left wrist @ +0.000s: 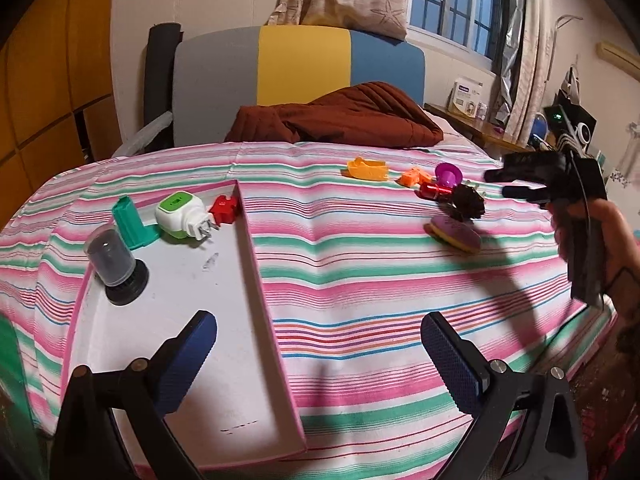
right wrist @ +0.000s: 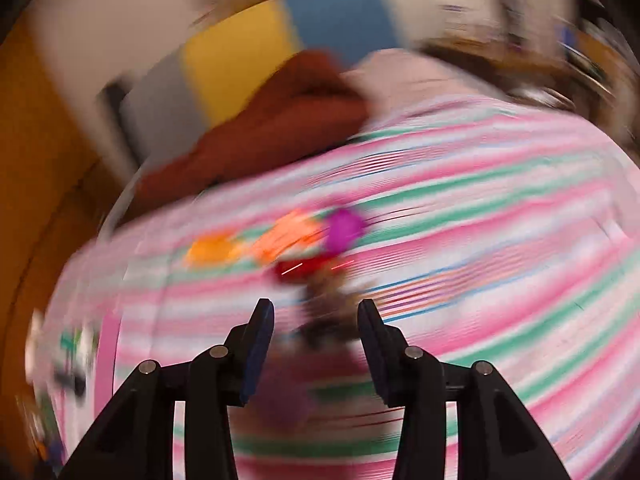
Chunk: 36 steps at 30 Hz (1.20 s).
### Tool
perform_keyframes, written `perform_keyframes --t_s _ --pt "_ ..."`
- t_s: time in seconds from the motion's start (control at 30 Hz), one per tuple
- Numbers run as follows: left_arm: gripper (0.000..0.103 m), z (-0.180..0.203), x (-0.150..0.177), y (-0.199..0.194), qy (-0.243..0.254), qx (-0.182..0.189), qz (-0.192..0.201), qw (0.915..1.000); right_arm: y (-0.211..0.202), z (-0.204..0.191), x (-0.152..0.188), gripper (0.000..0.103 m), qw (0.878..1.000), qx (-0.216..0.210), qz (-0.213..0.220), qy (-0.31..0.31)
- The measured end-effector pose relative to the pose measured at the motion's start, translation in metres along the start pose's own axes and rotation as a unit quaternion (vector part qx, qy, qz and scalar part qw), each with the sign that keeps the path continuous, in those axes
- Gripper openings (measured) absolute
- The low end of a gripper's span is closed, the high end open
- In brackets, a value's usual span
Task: Organize rigid objects
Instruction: 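Move the right tool toward the brown fluted top on the cover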
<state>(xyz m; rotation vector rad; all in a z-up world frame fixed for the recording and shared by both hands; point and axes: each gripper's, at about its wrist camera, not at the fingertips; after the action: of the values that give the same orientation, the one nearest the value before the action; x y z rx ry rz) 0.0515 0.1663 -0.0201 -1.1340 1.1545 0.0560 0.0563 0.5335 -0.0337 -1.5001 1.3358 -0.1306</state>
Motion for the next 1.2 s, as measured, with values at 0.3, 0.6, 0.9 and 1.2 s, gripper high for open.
perform_keyframes --t_s 0.3,0.6,0.9,1.2 --pt "0.103 0.035 -0.029 0.021 0.025 0.035 -0.006 0.999 0.015 0.051 -0.022 0.044 0.995 0.063 -0.018 0.071" --pt "0.103 0.059 -0.027 0.034 0.044 0.045 -0.023 0.9978 0.047 0.007 -0.02 0.046 0.999 -0.007 -0.052 0.009" --pt "0.103 0.068 -0.032 0.053 0.044 0.047 -0.041 0.9971 0.035 0.089 -0.031 0.063 0.975 0.115 -0.046 0.182" --pt "0.103 0.075 -0.043 0.065 0.037 0.044 -0.043 0.9974 0.015 0.061 -0.039 0.063 0.989 0.033 -0.005 0.144"
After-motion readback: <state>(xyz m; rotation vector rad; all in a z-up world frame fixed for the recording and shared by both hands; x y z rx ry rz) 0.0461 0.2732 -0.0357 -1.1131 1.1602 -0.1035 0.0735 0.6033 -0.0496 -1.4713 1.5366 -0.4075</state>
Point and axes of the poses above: each gripper's, at about its wrist camera, not at the fingertips, and y roughly the way its jaws point, z to its right, x to its underside, and after that the axes turned 10 degrees about y, right-handed
